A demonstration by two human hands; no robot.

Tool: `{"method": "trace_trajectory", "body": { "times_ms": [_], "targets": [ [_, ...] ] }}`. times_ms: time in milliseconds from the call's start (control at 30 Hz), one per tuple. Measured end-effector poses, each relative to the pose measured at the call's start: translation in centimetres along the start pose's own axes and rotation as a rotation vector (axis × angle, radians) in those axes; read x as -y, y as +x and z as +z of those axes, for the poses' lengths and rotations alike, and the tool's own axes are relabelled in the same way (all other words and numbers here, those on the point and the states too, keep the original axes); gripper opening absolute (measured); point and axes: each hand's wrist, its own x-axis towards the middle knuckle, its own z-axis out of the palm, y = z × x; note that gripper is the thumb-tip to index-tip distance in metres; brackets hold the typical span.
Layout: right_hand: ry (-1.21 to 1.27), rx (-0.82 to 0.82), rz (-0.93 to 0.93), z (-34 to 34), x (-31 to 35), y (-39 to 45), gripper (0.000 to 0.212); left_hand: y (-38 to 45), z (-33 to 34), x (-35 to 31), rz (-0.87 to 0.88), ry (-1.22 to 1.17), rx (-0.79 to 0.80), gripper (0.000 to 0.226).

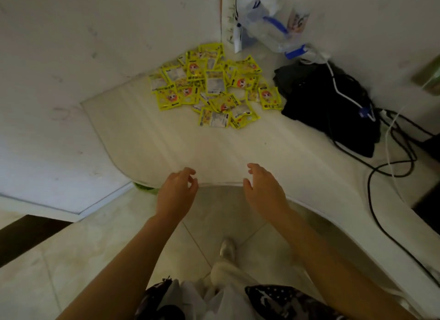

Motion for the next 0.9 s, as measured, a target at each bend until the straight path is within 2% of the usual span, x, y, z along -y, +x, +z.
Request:
{"method": "trace_trajectory", "body": {
  "times_ms": [267, 533, 733, 900],
  "targets": [
    [-0.068, 0.047, -0.084, -2.4, 1.3, 10.8, 0.046, 8.9, -0.2, 0.0, -0.063, 0.033, -0.006, 0.024],
    [-0.153, 0.091, -0.110, -2.7, 4.4, 21.1, 0.040, 19.5, -1.2, 3.5, -0.172, 0.008, 0.045, 0.023],
    [-0.188, 0.137, -0.060, -1.9, 5.8, 28.4, 0.035, 27.6, -2.4, 6.4, -0.268, -0.040, 0.044, 0.026],
    [-0.246, 0.222, -0.037, -0.7, 6.0, 33.1, 0.040, 32.9, -2.7, 8.4, -0.375, -0.086, 0.045, 0.033]
  ]
}}
